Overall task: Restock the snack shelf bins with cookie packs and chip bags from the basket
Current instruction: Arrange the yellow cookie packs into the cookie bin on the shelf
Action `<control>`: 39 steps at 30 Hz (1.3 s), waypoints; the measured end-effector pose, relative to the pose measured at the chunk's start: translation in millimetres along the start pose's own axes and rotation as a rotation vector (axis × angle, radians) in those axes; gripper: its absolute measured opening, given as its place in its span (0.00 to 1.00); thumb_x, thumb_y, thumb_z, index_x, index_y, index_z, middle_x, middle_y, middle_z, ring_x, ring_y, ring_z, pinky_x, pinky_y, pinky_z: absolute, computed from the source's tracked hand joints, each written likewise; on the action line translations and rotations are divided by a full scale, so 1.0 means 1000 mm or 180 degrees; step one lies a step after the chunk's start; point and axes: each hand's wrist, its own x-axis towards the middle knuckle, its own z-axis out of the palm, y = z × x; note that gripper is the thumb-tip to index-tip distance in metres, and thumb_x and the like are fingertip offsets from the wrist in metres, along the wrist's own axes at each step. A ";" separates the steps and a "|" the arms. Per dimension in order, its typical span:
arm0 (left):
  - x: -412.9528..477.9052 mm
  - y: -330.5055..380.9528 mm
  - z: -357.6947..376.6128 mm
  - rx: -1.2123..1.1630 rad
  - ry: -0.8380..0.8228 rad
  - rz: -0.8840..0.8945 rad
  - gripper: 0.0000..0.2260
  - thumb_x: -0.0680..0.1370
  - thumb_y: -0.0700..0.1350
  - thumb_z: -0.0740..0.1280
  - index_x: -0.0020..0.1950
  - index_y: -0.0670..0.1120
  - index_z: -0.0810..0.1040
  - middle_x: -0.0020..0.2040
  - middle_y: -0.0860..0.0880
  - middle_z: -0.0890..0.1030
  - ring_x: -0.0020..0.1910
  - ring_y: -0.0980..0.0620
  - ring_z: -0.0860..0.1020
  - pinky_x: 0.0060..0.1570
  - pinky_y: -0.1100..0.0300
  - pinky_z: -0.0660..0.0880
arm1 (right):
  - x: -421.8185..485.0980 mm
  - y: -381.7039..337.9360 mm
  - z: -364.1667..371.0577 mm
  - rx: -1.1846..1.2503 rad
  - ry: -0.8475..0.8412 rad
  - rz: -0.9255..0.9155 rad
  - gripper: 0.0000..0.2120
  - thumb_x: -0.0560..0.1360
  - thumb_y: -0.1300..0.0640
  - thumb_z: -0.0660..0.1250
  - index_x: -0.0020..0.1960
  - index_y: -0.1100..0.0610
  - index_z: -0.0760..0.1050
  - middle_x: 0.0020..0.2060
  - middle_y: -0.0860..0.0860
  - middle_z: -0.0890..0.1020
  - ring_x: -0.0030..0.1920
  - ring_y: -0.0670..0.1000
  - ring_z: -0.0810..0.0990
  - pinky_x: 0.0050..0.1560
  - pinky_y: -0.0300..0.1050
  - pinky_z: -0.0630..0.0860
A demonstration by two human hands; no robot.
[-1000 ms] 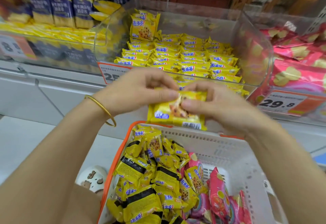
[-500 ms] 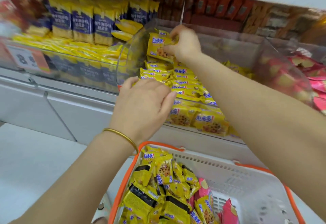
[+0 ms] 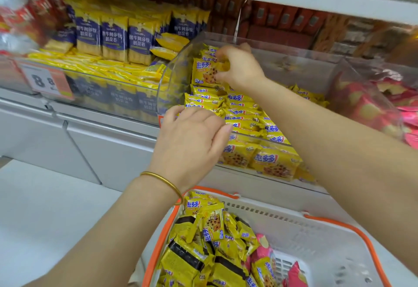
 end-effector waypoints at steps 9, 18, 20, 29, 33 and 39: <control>-0.028 0.021 -0.016 -0.0462 0.0141 0.0371 0.13 0.76 0.49 0.57 0.47 0.45 0.79 0.42 0.49 0.79 0.45 0.44 0.76 0.44 0.47 0.72 | -0.174 -0.009 -0.077 0.1375 0.0105 -0.0369 0.08 0.73 0.63 0.67 0.49 0.52 0.75 0.36 0.47 0.75 0.31 0.48 0.80 0.31 0.42 0.76; -0.044 0.038 0.015 0.0203 -0.1493 0.0280 0.17 0.77 0.53 0.53 0.51 0.48 0.79 0.48 0.50 0.79 0.51 0.48 0.75 0.49 0.50 0.74 | -0.238 0.077 0.097 0.0539 -0.2302 0.1085 0.14 0.75 0.57 0.67 0.57 0.64 0.74 0.50 0.58 0.80 0.48 0.57 0.79 0.44 0.49 0.75; -0.040 0.039 0.017 0.0190 -0.1520 0.0216 0.13 0.79 0.51 0.56 0.51 0.49 0.78 0.50 0.51 0.79 0.52 0.49 0.75 0.49 0.51 0.74 | -0.242 0.089 0.142 0.0219 -0.2182 0.1118 0.22 0.73 0.54 0.70 0.63 0.62 0.71 0.59 0.57 0.77 0.58 0.57 0.76 0.55 0.47 0.73; -0.027 0.030 0.024 0.0039 -0.1441 0.0180 0.10 0.78 0.49 0.58 0.50 0.50 0.78 0.49 0.51 0.79 0.49 0.48 0.76 0.46 0.50 0.76 | -0.261 0.102 0.151 0.0708 -0.1426 0.1624 0.13 0.75 0.59 0.66 0.59 0.60 0.73 0.49 0.56 0.80 0.49 0.55 0.78 0.44 0.44 0.72; -0.027 0.030 0.025 -0.0134 -0.1752 0.0064 0.10 0.78 0.49 0.61 0.53 0.49 0.79 0.51 0.50 0.80 0.50 0.50 0.77 0.49 0.51 0.75 | -0.275 0.104 0.087 0.2774 -0.1586 0.2289 0.11 0.74 0.63 0.69 0.54 0.56 0.73 0.38 0.48 0.78 0.35 0.45 0.76 0.32 0.39 0.72; -0.035 0.047 0.031 -0.0856 -0.2516 -0.0376 0.24 0.75 0.55 0.67 0.69 0.50 0.68 0.56 0.50 0.76 0.51 0.53 0.76 0.52 0.61 0.72 | -0.279 0.079 0.022 0.3871 -0.1695 0.1951 0.11 0.73 0.67 0.67 0.54 0.57 0.74 0.39 0.50 0.81 0.34 0.45 0.78 0.33 0.38 0.73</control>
